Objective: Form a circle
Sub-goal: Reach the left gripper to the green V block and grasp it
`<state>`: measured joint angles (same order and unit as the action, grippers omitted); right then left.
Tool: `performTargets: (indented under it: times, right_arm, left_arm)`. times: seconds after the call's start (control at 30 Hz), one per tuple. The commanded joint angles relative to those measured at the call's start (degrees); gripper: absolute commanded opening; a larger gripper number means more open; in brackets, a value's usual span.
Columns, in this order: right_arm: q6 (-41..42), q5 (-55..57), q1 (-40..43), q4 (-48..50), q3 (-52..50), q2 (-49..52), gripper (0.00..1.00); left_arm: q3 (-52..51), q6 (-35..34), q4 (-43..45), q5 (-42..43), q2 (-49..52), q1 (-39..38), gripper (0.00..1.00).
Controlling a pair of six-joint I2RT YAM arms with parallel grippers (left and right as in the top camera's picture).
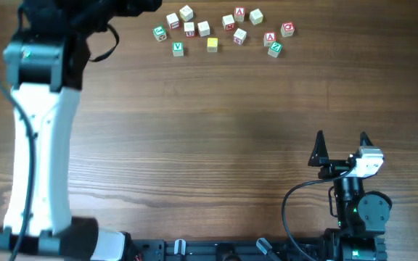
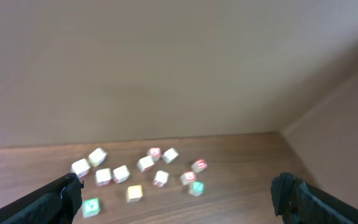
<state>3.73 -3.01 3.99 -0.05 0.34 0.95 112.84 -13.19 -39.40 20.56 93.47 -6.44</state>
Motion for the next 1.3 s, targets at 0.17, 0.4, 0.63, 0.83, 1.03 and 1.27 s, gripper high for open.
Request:
performTargets:
  times: [0.17,0.4,0.63,0.83,1.03,1.27]
  right_arm:
    - [-0.7,-0.9,-0.2,0.1,0.0,-0.1,1.0]
    - [-0.7,-0.9,-0.2,0.1,0.0,-0.1,1.0]
    - [-0.7,-0.9,-0.2,0.1,0.0,-0.1,1.0]
    - [-0.7,-0.9,-0.2,0.1,0.0,-0.1,1.0]
    - [-0.7,-0.9,-0.2,0.1,0.0,-0.2,1.0]
    - [-0.7,-1.0,-0.2,0.1,0.0,-0.1,1.0]
  left_arm:
    - [0.6,0.7,1.2,-6.0,20.2,-1.9,1.0]
    - [0.6,0.7,2.3,-13.4,32.5,-4.1,1.0]
    - [0.6,0.7,6.3,-16.6,40.8,-5.7,1.0]
    - [0.6,0.7,10.4,-18.9,46.2,-5.8,0.99]
    - [0.6,0.7,12.3,-18.9,48.9,-5.8,0.71]
    - [0.7,0.7,11.9,-18.9,49.2,-5.8,0.29]
